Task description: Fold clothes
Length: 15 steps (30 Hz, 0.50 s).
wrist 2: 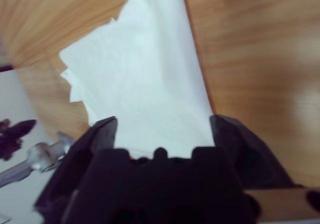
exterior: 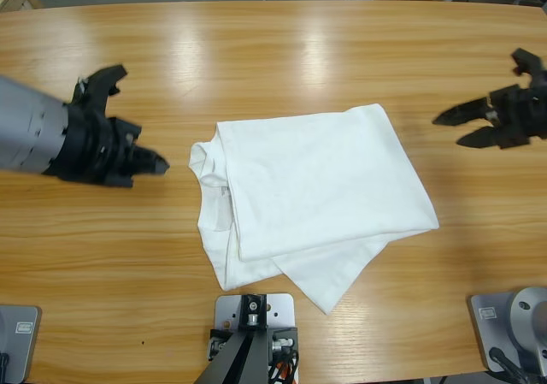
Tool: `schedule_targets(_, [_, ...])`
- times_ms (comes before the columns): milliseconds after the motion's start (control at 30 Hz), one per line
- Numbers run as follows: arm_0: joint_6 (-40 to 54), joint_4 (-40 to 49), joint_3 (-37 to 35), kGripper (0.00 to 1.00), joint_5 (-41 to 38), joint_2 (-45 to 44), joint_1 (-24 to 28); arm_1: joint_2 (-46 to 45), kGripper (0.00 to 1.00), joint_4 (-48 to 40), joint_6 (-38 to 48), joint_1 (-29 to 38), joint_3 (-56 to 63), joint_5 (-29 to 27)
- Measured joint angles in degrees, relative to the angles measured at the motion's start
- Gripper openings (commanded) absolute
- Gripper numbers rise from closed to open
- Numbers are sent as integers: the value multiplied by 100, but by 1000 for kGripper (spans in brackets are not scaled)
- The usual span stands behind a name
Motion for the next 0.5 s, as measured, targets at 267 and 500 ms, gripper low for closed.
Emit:
schedule_targets(267, [501, 338, 241, 1000, 11, -33, -158, 1548, 1000, -927, -350, -289, 403, 836])
schedule_targets(500, [514, 339, 598, 1000, 11, -51, -174, 2038, 940, -1546, -355, -300, 730, 1242])
